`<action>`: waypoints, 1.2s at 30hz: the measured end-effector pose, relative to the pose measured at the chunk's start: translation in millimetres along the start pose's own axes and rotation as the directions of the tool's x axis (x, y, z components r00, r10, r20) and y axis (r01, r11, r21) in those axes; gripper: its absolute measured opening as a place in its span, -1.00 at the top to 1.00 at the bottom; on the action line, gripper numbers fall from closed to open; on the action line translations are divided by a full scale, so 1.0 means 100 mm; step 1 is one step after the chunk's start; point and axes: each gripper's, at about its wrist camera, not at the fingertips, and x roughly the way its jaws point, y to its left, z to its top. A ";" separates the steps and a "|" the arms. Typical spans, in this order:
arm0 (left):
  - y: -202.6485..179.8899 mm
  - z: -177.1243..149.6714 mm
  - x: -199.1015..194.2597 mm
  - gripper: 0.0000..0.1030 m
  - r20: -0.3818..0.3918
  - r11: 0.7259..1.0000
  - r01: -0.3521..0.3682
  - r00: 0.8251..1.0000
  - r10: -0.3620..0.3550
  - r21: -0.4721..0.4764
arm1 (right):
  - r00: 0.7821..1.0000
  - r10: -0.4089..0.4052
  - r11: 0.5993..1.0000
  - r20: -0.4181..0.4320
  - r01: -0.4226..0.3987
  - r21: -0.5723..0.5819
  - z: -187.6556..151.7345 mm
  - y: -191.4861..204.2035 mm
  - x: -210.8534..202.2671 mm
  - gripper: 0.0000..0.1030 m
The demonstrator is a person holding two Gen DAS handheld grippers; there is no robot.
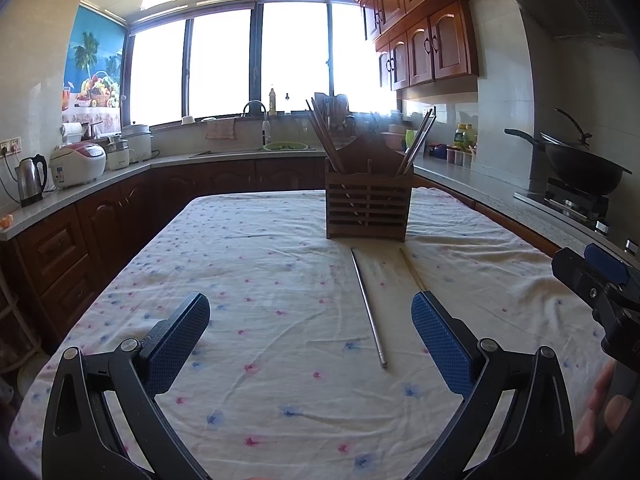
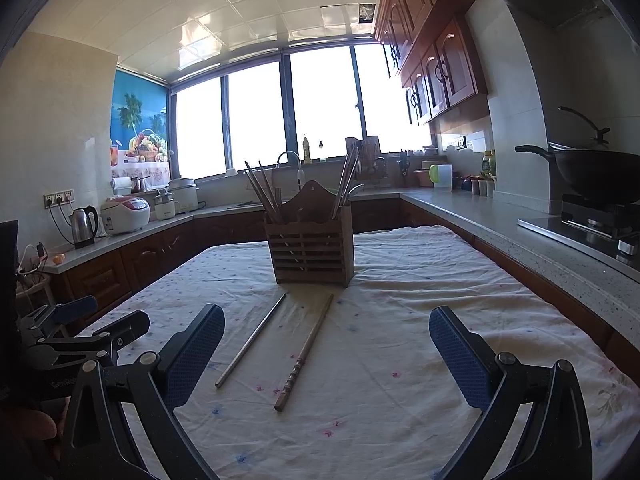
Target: Organize utensils
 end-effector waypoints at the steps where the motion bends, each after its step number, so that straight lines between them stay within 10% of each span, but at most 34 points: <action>1: 0.00 0.00 0.00 -1.00 -0.001 1.000 0.001 1.000 -0.001 0.000 | 1.000 -0.001 1.000 -0.001 0.001 0.000 0.00 0.01 0.00 -1.00; 36: 0.09 0.11 0.22 -1.00 -0.111 0.997 0.067 0.991 -0.072 -0.050 | 0.996 0.014 1.000 -0.086 -0.012 0.020 0.16 0.02 0.22 -1.00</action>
